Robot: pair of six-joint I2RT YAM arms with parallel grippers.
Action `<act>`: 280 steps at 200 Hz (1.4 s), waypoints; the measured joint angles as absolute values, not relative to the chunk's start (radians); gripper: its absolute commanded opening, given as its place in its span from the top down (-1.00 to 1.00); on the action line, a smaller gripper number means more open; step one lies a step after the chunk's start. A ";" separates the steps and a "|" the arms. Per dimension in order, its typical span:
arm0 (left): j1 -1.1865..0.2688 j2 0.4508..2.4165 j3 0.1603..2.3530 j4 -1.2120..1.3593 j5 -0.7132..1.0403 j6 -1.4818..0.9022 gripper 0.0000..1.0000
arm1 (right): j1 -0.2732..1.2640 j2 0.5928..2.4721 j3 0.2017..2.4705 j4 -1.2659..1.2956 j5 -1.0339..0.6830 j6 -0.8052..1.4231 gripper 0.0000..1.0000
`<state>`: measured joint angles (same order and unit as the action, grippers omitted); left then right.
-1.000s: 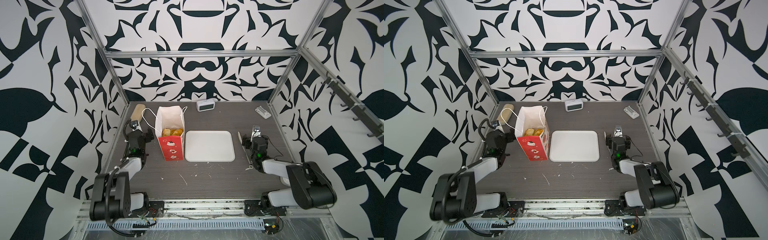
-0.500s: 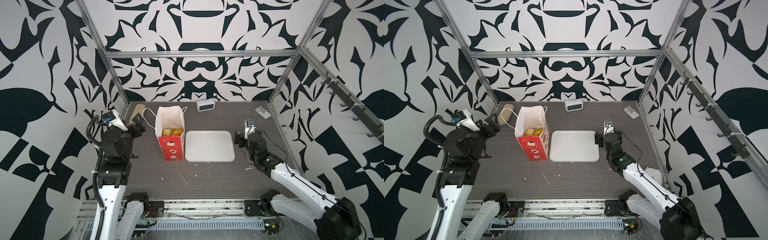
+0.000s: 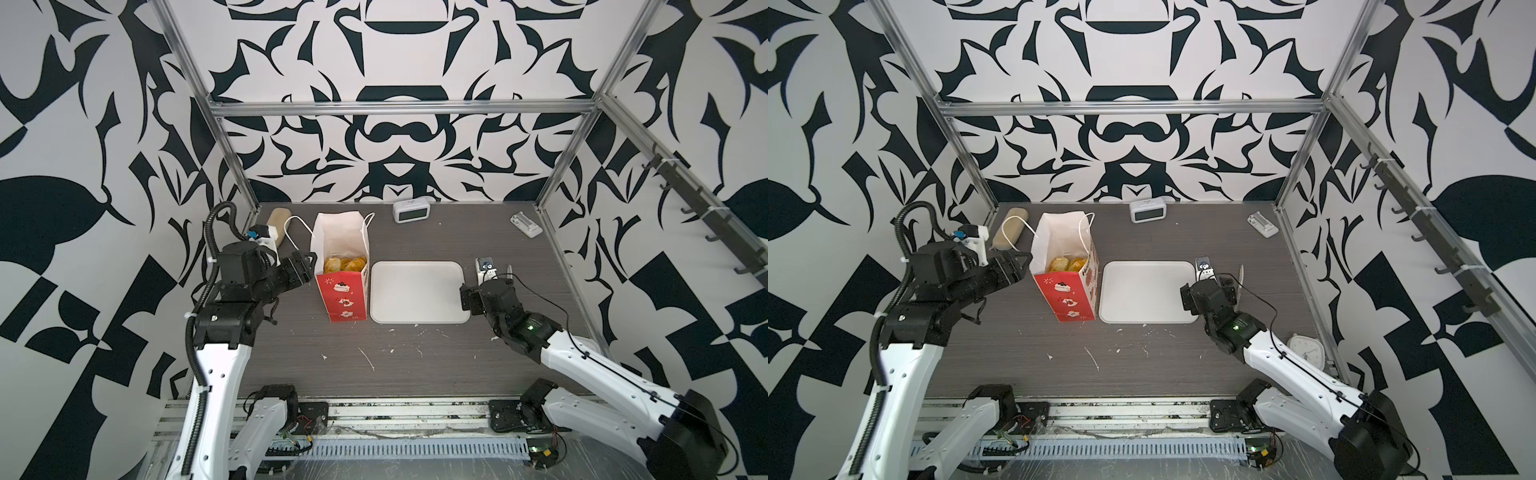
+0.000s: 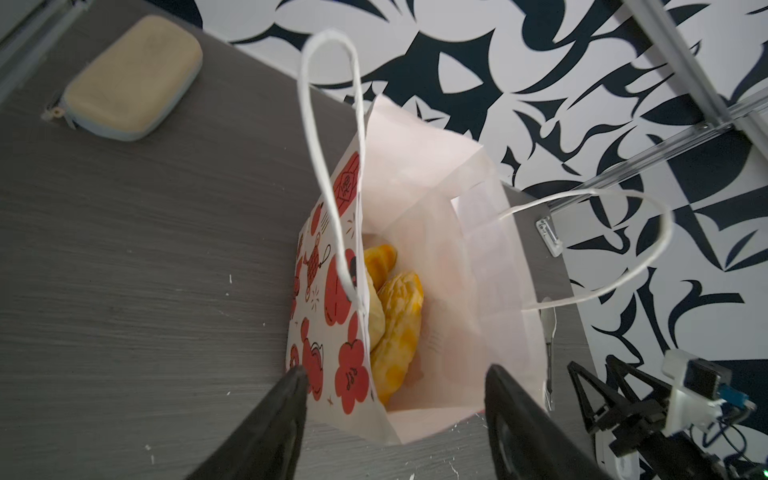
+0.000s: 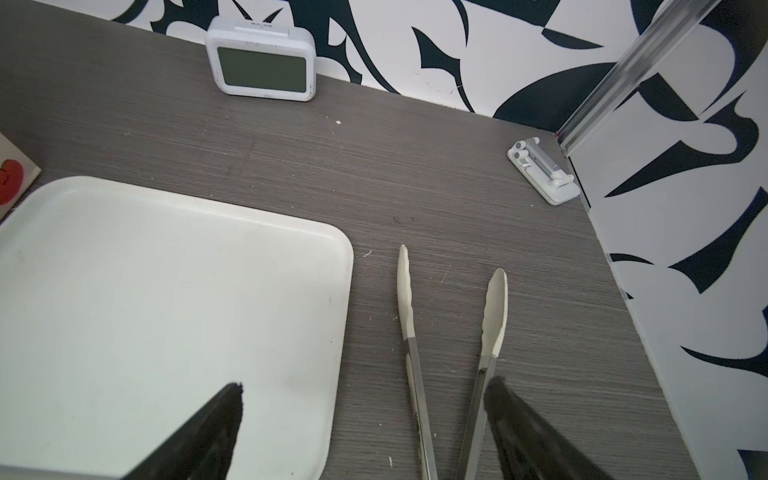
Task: Take the fake bread out of the paper bag
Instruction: 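Reach the left gripper to the paper bag rim while the right nears the tongs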
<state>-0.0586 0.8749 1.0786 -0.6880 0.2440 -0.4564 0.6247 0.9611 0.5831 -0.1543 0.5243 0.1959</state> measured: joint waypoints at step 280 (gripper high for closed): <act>-0.163 1.356 1.317 -0.564 0.044 -0.374 1.00 | 0.625 0.954 0.518 -0.174 0.617 0.243 -0.88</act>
<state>-0.1631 1.3560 1.3174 -0.5644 0.0444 -0.3744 0.6247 0.9543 0.5182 -0.1741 0.6170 0.2432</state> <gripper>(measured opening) 0.055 0.939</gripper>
